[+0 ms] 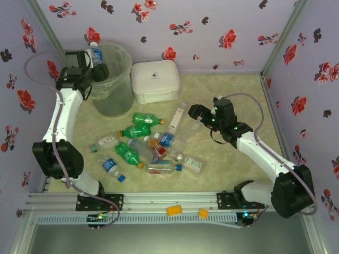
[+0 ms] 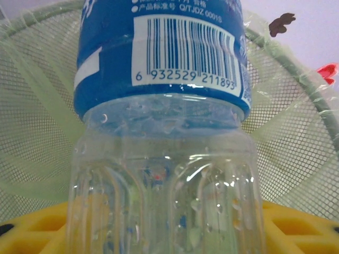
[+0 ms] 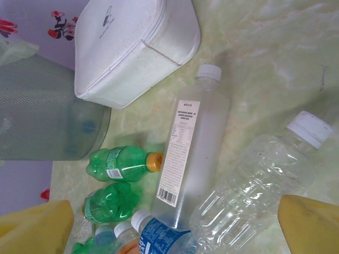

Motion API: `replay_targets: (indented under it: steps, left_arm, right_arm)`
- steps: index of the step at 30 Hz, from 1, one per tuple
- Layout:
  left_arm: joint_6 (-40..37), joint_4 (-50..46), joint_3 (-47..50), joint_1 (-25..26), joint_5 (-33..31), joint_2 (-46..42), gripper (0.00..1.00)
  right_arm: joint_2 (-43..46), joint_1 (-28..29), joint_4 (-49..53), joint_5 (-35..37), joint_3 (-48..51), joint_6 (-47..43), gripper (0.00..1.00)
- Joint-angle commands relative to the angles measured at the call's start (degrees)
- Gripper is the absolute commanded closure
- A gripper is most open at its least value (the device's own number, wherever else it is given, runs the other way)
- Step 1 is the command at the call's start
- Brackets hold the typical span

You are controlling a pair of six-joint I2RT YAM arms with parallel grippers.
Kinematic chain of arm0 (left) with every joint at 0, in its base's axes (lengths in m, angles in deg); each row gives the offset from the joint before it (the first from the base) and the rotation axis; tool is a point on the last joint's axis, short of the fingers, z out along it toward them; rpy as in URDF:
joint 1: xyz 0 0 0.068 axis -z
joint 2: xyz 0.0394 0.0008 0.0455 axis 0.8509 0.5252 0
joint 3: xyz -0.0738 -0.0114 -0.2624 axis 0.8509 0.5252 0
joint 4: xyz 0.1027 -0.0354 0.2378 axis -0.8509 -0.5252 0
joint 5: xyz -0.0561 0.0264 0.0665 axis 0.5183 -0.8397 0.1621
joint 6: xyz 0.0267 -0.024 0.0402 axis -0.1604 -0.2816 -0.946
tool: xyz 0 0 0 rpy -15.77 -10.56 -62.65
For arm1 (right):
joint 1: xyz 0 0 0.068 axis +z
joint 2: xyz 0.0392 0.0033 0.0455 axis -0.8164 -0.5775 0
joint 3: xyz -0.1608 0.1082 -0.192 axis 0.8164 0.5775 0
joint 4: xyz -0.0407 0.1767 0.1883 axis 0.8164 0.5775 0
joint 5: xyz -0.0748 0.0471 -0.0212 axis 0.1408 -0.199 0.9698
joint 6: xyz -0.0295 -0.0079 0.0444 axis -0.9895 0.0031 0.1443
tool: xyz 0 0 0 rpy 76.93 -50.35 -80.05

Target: Put the plastic bottles in the bin

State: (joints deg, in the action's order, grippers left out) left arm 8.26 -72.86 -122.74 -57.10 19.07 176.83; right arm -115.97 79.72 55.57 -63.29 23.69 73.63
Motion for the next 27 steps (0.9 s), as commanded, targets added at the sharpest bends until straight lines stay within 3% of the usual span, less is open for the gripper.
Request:
replay_targets:
  steps: [1,7,15,22,27]
  left_arm:
    - [0.02,-1.73,-2.21,-0.33,-0.32,1.05,0.49]
    - [1.06,-1.87,-2.82,-0.32,-0.09,0.75,0.23]
    - [2.5,0.68,-2.59,0.16,2.05,-2.26,0.01]
    - [2.08,3.94,-0.47,3.16,2.04,-8.26,0.0]
    - [1.62,8.92,6.12,7.76,2.11,-16.54,0.0]
  right_arm:
    - [1.84,-0.54,1.07,1.46,0.48,-1.69,0.0]
    - [2.61,-0.9,1.07,1.85,1.0,-2.0,0.0]
    - [1.94,-1.22,0.84,2.16,1.1,-1.88,0.0]
    - [1.08,-1.2,0.73,2.25,0.71,-2.12,0.0]
    - [-1.93,-1.2,2.12,2.52,-0.77,-1.9,0.0]
